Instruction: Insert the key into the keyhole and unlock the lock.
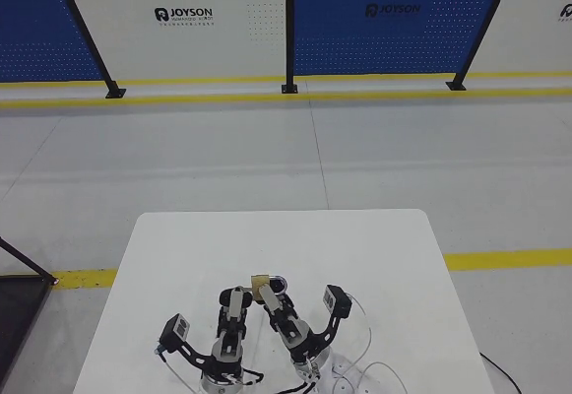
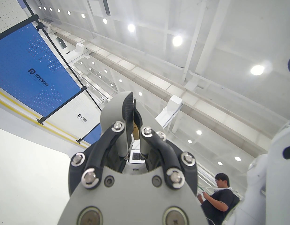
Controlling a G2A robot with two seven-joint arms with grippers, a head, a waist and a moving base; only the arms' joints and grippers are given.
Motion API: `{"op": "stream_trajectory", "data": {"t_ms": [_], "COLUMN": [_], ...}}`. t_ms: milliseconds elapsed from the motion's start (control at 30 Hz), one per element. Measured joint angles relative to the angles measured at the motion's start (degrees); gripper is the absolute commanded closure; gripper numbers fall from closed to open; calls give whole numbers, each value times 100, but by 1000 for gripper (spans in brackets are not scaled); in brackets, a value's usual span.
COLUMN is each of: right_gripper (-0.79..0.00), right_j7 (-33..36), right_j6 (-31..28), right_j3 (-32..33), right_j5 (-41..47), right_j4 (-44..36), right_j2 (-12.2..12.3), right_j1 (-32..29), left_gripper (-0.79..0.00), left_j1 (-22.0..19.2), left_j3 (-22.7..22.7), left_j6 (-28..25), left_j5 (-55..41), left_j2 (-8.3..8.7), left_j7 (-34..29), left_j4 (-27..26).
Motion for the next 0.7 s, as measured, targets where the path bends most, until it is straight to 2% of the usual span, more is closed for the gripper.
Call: {"op": "stream_trajectory", "data": {"t_ms": [33, 67, 133, 167, 433, 500, 567, 633, 700], "right_gripper": [0, 0, 0, 0, 0, 0, 0, 0, 0], "right_j7": [-5, -19, -39, -50, -82, -91, -100, -115, -101], "right_j6": [2, 7, 6, 1, -17, -21, -29, -31, -65], "right_j3": [1, 5, 14, 19, 43, 63, 101, 154, 232], "right_j5": [-4, -10, -24, -33, -52, -55, -68, -107, -148], "right_j4": [-4, -10, -22, -28, -66, -84, -109, -153, -218], "right_j2": [1, 3, 5, 7, 18, 24, 34, 47, 70], "right_j1": [-2, -7, -16, -23, -51, -72, -110, -165, -248], "left_gripper": [-6, -292, -767, -785, -779, -720, -610, -456, -416], "left_j1": [0, 1, 6, 10, 37, 61, 91, 121, 170], "left_j3": [-1, -3, -5, -6, -42, -80, -159, -277, -446], "left_j6": [8, 22, 40, 42, 20, -7, -103, -241, -482], "left_j5": [11, 21, 25, 25, 3, 25, 86, 187, 259], "left_j2": [-2, -4, -8, -9, -14, -11, 4, 28, 67], "left_j7": [-10, -22, -34, -46, -109, -90, -87, -96, -127], "left_j4": [6, 10, 10, 8, -19, -35, -38, -26, -3]}}
